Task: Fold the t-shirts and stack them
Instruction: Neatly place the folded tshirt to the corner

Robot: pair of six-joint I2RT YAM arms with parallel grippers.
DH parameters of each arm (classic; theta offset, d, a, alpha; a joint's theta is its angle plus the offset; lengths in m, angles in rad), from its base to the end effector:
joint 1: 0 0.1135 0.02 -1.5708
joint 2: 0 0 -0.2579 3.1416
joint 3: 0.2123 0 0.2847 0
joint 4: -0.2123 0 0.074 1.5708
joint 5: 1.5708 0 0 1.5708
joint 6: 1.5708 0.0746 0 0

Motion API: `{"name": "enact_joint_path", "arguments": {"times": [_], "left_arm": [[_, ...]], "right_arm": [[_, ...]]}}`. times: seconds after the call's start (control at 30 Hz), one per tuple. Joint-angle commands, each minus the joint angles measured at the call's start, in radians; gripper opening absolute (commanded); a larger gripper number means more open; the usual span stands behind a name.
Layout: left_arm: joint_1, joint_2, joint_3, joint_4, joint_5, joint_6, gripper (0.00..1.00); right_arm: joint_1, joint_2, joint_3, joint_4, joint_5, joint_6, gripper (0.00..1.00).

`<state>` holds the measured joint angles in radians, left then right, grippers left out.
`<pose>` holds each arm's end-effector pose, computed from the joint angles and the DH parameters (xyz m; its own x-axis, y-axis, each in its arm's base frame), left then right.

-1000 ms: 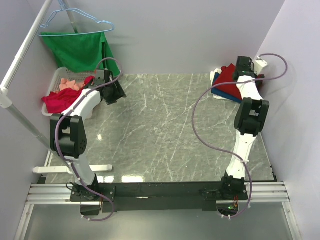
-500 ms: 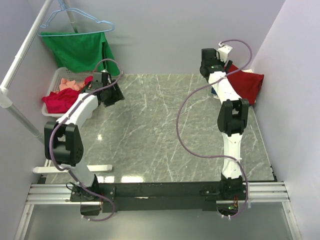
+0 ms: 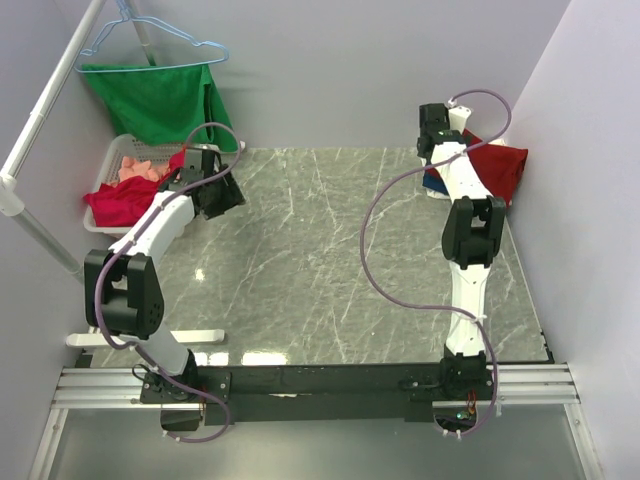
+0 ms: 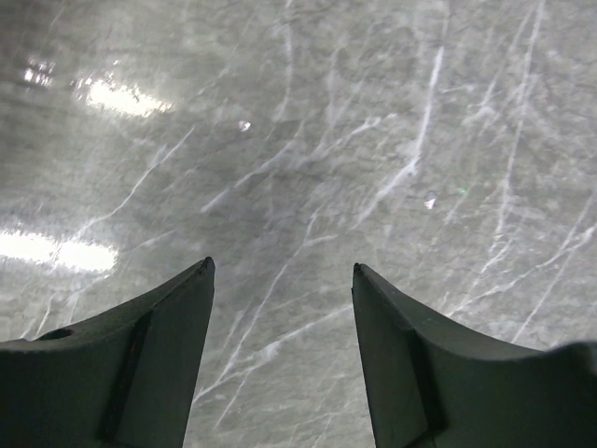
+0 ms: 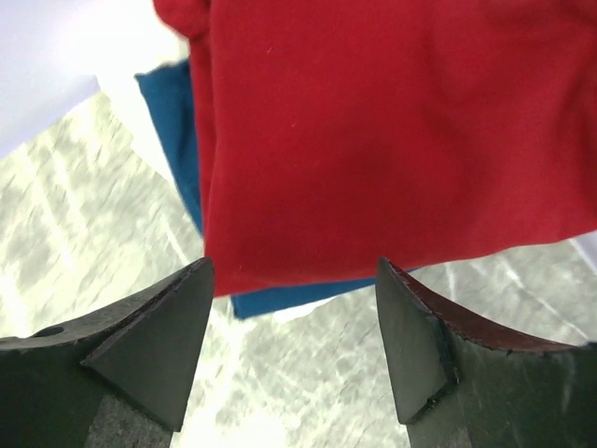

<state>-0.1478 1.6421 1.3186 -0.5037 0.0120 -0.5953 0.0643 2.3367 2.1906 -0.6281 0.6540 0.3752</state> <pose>0.4172 -0.0630 0.2298 -0.6899 -0.4642 -0.5555 -0.2797 0.8787 -0.3869 0.5798 -0.0081 0.2251 -0.5088 0.2587 -0.8211 0.6121 0.7794 -0.1337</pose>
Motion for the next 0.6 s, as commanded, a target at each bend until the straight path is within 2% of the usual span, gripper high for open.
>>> {"name": "enact_joint_path", "arguments": {"times": [0.0, 0.13, 0.27, 0.47, 0.57], "left_arm": [[-0.004, -0.057, -0.041, 0.034, -0.037, -0.021, 0.66], [-0.003, -0.067, -0.074, 0.062, -0.02, -0.031, 0.66], [-0.004, -0.054, -0.079, 0.057, -0.02, -0.024, 0.66], [-0.004, -0.021, -0.05, 0.054, -0.021, -0.012, 0.66], [-0.004, 0.004, -0.026, 0.051, 0.002, -0.006, 0.66]], "right_arm": [[-0.037, 0.0, 0.063, -0.081, -0.16, 0.048, 0.75], [-0.038, 0.032, 0.098, -0.094, -0.177, 0.065, 0.75], [-0.04, 0.091, 0.217, -0.172, -0.197, 0.079, 0.72], [-0.041, 0.096, 0.161, -0.17, -0.24, 0.094, 0.7], [-0.041, 0.119, 0.184, -0.203, -0.238, 0.105, 0.7]]}}
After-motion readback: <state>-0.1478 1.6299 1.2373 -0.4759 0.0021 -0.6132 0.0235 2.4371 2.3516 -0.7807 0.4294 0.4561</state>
